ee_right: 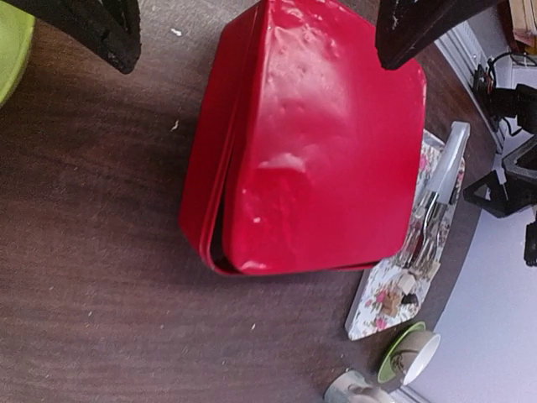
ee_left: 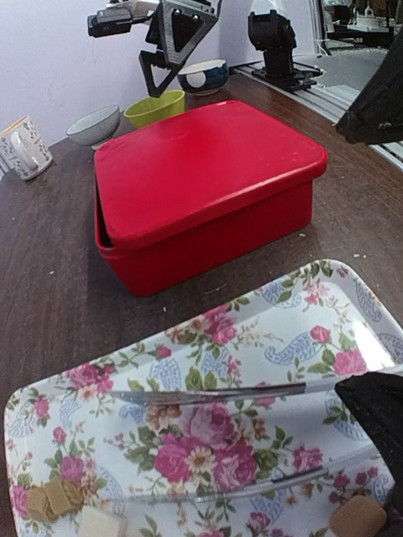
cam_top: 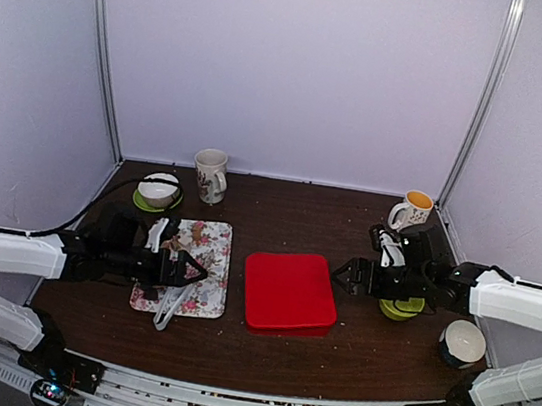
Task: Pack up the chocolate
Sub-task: Pick up the box lid from the packing box, then pass from the right arm to the left, then place the box lid on the packing box.
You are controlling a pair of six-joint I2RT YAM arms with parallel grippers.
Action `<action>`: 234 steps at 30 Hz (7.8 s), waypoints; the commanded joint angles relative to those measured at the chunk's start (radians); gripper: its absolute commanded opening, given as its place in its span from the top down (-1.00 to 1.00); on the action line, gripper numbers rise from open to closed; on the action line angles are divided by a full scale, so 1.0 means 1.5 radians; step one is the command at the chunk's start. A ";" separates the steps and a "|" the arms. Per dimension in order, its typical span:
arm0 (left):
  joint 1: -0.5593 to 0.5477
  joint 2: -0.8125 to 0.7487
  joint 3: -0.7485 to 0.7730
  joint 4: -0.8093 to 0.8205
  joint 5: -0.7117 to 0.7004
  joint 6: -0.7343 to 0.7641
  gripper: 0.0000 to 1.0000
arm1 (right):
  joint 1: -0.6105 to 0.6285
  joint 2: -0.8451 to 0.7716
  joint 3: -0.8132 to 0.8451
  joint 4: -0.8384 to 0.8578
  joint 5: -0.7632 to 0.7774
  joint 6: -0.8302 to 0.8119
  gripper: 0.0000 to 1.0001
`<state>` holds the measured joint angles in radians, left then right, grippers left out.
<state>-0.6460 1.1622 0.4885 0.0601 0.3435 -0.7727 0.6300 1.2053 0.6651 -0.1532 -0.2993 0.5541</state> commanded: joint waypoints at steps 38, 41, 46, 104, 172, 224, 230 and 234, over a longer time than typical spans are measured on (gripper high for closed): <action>-0.070 0.300 0.190 0.090 0.064 -0.033 -0.52 | 0.127 0.173 0.066 0.093 -0.050 0.105 -0.54; -0.070 0.306 0.195 0.087 0.071 -0.034 -0.51 | 0.125 0.163 0.065 0.085 -0.039 0.104 -0.45; -0.071 0.298 0.208 0.081 0.097 -0.036 -0.37 | 0.126 0.143 0.064 0.088 -0.047 0.109 -0.29; -0.125 0.254 0.279 -0.184 -0.033 0.014 -0.37 | 0.126 0.111 0.033 0.005 -0.007 0.127 -0.56; -0.144 0.192 0.243 -0.133 0.006 -0.088 0.18 | 0.164 0.032 -0.102 0.425 -0.197 0.298 0.61; -0.307 0.199 0.615 -0.548 -0.554 0.390 0.90 | 0.034 0.074 0.077 0.171 -0.111 0.075 -0.12; -0.370 0.303 0.643 -0.558 -0.654 0.433 0.88 | 0.002 0.053 0.072 0.120 -0.033 0.080 -0.12; -0.401 0.373 0.667 -0.574 -0.702 0.453 0.88 | -0.012 0.032 0.050 0.115 0.001 0.078 -0.12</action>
<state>-1.2163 1.6661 1.4220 -0.7872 -0.5472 -0.1619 0.6296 1.2999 0.7624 0.0483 -0.3912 0.6830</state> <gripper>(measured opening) 0.109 0.560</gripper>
